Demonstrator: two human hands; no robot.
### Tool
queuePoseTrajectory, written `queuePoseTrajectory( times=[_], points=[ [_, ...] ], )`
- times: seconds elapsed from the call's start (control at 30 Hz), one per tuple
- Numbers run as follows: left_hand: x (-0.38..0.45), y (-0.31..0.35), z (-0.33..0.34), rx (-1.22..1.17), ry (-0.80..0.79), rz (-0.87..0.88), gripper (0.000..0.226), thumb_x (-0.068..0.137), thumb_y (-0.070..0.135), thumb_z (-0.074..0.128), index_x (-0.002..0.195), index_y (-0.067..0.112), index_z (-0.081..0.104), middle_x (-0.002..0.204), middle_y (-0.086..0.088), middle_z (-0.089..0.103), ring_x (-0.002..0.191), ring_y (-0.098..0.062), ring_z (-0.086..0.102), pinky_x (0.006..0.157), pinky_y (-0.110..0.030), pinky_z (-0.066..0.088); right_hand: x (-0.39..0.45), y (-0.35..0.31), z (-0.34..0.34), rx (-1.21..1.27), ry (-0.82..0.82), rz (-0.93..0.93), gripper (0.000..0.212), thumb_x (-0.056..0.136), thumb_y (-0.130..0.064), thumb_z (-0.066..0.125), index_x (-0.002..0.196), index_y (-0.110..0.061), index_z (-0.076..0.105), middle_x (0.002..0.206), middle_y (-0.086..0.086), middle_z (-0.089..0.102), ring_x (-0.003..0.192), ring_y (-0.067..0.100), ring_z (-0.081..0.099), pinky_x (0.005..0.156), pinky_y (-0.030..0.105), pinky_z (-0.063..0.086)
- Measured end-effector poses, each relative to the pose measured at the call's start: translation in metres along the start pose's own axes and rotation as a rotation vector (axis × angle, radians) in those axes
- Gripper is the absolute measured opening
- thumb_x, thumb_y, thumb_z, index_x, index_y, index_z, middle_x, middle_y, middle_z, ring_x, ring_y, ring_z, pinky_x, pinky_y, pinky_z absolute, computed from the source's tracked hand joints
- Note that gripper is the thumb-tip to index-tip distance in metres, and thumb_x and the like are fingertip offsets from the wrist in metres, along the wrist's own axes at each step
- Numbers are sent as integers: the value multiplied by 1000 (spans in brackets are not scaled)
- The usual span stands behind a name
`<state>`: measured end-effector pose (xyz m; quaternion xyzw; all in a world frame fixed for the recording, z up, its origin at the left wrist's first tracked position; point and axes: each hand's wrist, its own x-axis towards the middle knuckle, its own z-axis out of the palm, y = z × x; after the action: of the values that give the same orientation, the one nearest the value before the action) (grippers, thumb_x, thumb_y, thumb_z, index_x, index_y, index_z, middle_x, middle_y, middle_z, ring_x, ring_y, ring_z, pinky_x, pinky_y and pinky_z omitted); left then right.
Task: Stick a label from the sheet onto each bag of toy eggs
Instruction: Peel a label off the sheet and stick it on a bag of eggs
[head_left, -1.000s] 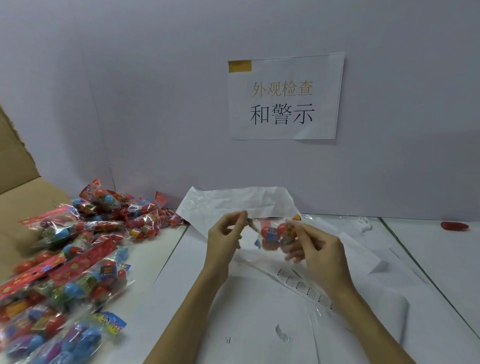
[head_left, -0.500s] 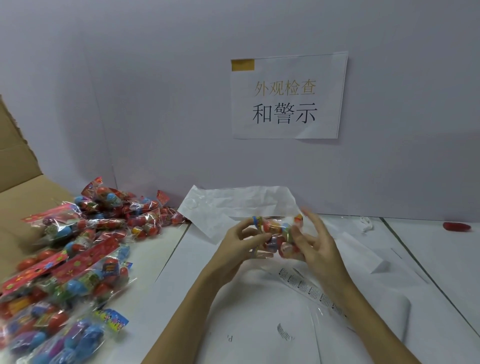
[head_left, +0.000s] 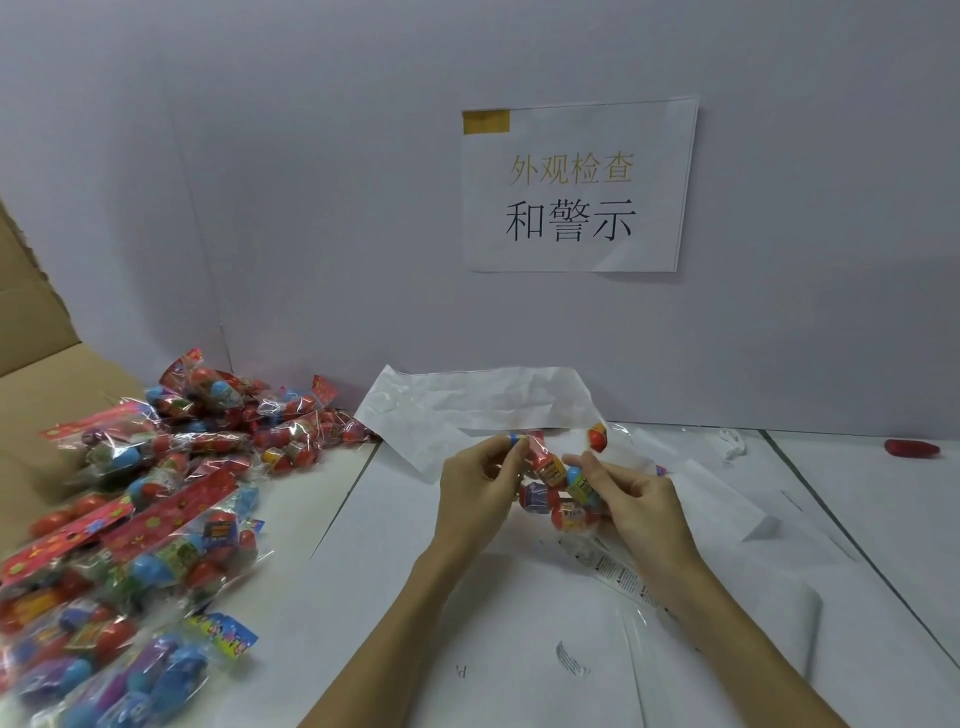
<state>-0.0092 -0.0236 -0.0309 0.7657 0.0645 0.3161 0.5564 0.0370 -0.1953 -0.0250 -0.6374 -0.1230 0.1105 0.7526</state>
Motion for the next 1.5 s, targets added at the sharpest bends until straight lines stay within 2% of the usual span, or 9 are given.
queuePoseTrajectory(
  times=[0.27, 0.47, 0.63, 0.77, 0.83, 0.93, 1.1, 1.33, 1.5],
  points=[
    [6, -2, -7, 57, 107, 48, 24, 102, 27, 63, 92, 11, 77, 65, 5, 64, 54, -8, 55, 53, -20, 45, -1, -5, -13, -16, -289, 50, 38, 94, -25, 71, 125, -3, 70, 111, 17, 78, 106, 35, 75, 91, 41, 60],
    [5, 6, -6, 68, 113, 78, 47, 99, 51, 51, 76, 15, 69, 60, 4, 56, 56, -9, 46, 53, -30, 41, -6, -13, -12, -95, -216, -112, 31, 92, -20, 74, 123, -20, 74, 108, 4, 80, 100, 22, 77, 82, 25, 59],
    [9, 13, -12, -335, -81, -518, 90, 86, 82, 26, 116, 11, 72, 110, -17, 75, 87, -32, 76, 63, -36, 62, -5, -12, -11, -155, -219, -269, 32, 84, -8, 83, 109, -28, 80, 133, -9, 69, 125, 6, 64, 102, 23, 52],
    [5, 13, -13, -510, -281, -517, 52, 92, 44, 71, 132, 11, 67, 116, -16, 77, 104, -33, 76, 82, -40, 64, -8, -8, -5, -244, -248, -278, 52, 96, 8, 65, 114, -39, 79, 129, -19, 70, 122, 2, 65, 92, 16, 55],
    [2, 9, -9, -459, -218, -411, 43, 88, 26, 79, 128, 14, 70, 111, -14, 78, 103, -30, 77, 84, -41, 64, -9, -4, -3, -163, -215, -242, 57, 104, -5, 58, 136, -53, 60, 119, -16, 75, 113, 6, 71, 83, 19, 59],
    [0, 8, -4, -395, -110, -338, 41, 79, 30, 87, 117, 21, 75, 102, -7, 79, 94, -26, 78, 80, -42, 65, -6, -5, -2, 29, -186, -57, 49, 97, -39, 58, 145, -31, 53, 117, 4, 78, 110, 19, 75, 83, 28, 62],
    [1, 11, -3, -398, -115, -361, 32, 79, 42, 85, 108, 28, 78, 98, -1, 79, 92, -21, 78, 73, -33, 64, -7, -3, -3, -23, -145, -41, 24, 101, -19, 64, 119, -9, 76, 107, 10, 80, 101, 23, 78, 76, 26, 63],
    [2, 11, -5, -381, 46, -316, 8, 88, 22, 82, 94, 17, 82, 95, -5, 80, 90, -22, 79, 69, -32, 65, -6, -6, -2, 93, -74, 60, 25, 103, -17, 61, 120, -7, 75, 108, 13, 80, 100, 26, 78, 72, 27, 63],
    [1, 8, -6, -384, 162, -253, 6, 89, 20, 81, 94, 18, 81, 92, 0, 79, 89, -18, 78, 68, -28, 64, -9, -4, 0, 56, -205, 109, 35, 96, -26, 70, 130, -17, 66, 115, 15, 78, 103, 36, 77, 89, 52, 63]
  ],
)
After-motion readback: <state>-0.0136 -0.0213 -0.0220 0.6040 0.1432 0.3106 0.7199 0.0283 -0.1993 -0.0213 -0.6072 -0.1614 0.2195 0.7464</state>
